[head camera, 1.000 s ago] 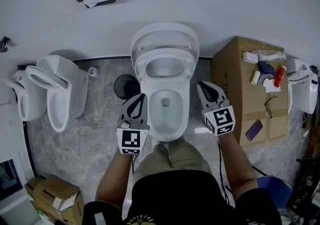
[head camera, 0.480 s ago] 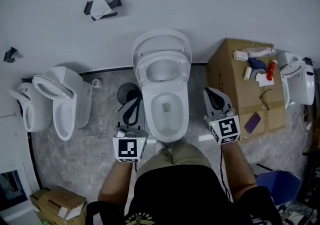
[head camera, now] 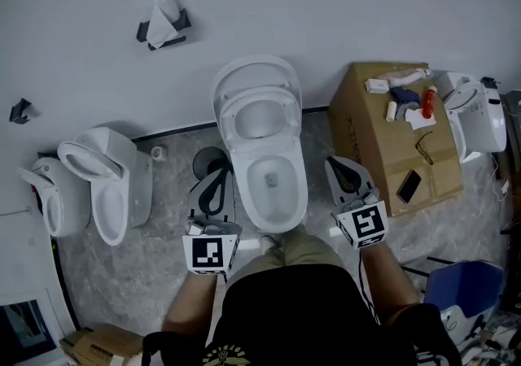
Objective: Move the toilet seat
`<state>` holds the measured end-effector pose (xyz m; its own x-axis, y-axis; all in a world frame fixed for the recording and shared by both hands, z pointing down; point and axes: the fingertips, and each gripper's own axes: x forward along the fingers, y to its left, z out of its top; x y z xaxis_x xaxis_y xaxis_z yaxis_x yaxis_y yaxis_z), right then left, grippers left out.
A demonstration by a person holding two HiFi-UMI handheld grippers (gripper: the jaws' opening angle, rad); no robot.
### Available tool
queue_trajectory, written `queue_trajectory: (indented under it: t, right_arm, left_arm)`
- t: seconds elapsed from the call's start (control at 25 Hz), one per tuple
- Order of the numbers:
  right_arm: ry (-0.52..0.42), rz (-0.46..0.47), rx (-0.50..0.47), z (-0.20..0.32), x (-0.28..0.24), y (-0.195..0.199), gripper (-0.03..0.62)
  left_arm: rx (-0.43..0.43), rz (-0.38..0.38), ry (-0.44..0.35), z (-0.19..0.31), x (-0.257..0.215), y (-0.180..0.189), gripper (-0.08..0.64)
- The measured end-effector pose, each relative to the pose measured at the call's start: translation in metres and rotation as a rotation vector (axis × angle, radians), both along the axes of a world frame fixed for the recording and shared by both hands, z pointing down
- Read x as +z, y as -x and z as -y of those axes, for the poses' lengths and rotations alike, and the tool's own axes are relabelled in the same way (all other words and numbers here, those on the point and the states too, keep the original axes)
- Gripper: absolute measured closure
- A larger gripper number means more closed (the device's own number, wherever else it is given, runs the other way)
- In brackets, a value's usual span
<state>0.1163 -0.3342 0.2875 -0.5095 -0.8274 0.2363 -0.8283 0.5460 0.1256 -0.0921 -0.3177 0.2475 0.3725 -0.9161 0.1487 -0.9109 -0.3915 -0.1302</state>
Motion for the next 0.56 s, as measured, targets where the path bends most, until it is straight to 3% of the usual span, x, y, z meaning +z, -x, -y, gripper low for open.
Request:
queue_trajectory:
  t: [0.32,0.56]
  right_arm:
    - [0.008,-0.011,0.018,-0.032,-0.003,0.012,0.563]
    - [-0.012,-0.032,-0.002,-0.042,-0.015,0.029,0.563]
  left_arm:
    - [0.057,-0.022,-0.046,-0.017,-0.020,-0.002,0.537]
    - [0.056,0.024,-0.010,-0.028,-0.015,0.013,0.538]
